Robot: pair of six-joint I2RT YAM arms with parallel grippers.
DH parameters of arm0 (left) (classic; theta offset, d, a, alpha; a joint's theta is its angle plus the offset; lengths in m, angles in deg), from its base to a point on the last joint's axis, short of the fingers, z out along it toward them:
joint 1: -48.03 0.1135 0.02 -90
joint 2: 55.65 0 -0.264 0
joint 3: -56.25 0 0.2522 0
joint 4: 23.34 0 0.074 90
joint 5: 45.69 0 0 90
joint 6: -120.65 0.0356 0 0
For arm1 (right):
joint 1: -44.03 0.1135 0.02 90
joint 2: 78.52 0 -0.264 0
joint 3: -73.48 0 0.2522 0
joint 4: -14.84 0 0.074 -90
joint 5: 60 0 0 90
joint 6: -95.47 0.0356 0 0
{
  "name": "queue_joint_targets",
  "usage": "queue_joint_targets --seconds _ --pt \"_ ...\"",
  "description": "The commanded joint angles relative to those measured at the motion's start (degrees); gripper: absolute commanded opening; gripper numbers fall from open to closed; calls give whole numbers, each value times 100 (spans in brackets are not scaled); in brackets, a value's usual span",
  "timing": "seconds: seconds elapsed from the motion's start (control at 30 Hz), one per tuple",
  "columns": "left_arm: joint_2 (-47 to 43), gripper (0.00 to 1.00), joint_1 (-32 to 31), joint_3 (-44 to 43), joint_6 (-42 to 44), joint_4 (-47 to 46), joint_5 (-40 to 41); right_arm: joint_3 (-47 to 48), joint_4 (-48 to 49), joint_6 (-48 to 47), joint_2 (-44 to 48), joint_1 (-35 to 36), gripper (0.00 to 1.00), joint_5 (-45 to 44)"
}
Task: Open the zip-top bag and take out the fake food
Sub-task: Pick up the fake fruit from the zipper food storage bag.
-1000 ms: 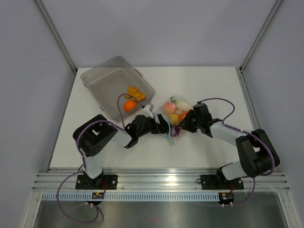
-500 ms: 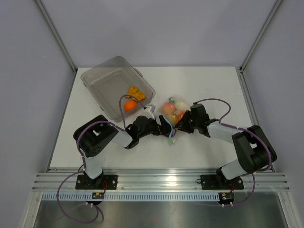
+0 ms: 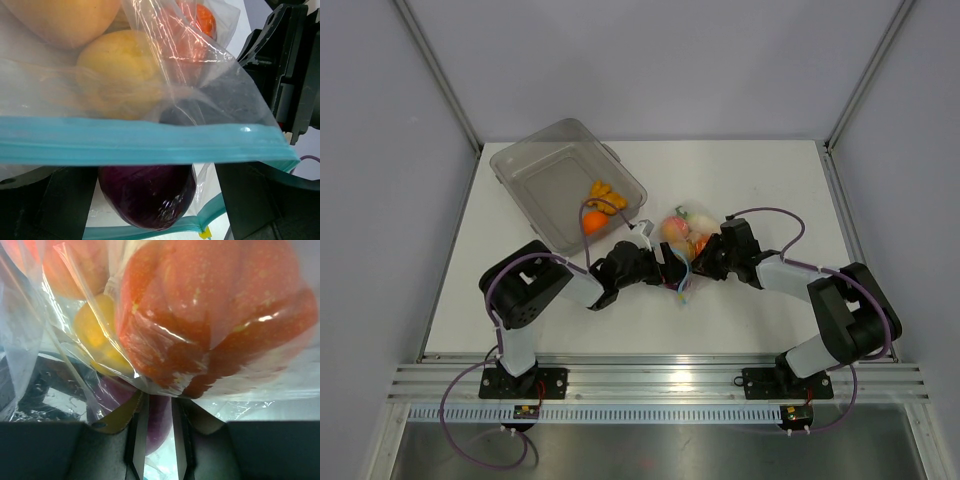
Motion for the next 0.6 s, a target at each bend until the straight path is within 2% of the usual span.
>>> queue_joint_targets --seconds 0.0,0.23,0.47,0.57 --pt "7 91 -45 -100 145 70 61 179 275 9 21 69 30 159" --pt "77 79 -45 -162 206 96 9 170 319 -9 48 60 25 229" --pt "42 61 -45 -92 215 -27 -9 170 178 -53 170 60 21 54" --pt "34 58 -45 -65 206 -27 35 187 65 -36 223 69 17 -87"
